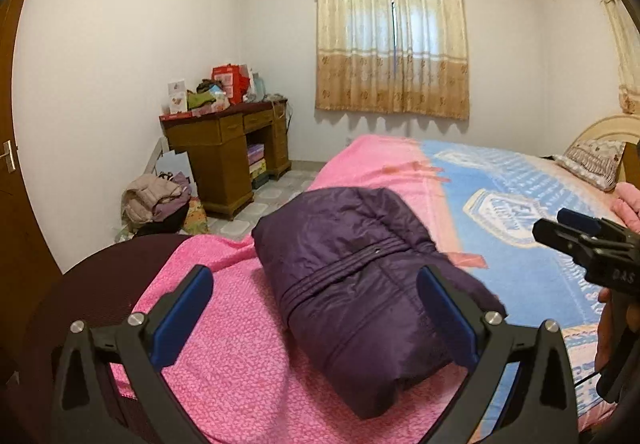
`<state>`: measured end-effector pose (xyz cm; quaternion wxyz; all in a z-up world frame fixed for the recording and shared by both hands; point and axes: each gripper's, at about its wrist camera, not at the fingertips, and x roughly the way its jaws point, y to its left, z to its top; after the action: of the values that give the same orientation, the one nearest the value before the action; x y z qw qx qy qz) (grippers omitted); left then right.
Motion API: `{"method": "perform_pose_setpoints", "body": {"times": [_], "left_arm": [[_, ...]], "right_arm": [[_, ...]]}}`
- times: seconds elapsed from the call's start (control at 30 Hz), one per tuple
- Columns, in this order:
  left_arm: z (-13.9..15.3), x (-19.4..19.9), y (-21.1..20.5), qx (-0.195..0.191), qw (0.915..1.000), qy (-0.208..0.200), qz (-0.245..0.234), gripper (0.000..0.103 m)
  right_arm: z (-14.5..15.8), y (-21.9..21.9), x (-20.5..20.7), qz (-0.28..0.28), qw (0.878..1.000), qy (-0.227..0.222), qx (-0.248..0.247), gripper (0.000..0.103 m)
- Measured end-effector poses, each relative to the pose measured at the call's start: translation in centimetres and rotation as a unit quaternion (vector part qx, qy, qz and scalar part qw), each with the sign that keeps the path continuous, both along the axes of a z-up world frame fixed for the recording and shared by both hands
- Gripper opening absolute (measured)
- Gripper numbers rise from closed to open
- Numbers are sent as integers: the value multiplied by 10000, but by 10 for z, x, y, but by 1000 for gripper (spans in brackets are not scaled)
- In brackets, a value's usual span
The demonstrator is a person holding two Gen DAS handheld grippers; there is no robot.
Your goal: Fold large clothes
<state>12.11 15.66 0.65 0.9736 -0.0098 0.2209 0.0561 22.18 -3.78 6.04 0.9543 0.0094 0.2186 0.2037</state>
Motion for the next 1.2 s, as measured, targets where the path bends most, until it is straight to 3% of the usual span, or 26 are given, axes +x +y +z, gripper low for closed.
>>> {"method": "perform_pose_setpoints", "body": {"times": [0.23,1.2], "left_arm": [[7,-6,-9,-24,9999,-106,-75,103],[11,-13,-16,-122,9997,-171,-126,103]], "right_arm": [[14,3,-12,63,9995,-275,103,89],[9,11,-17,317,9990,-251,189,89]]}}
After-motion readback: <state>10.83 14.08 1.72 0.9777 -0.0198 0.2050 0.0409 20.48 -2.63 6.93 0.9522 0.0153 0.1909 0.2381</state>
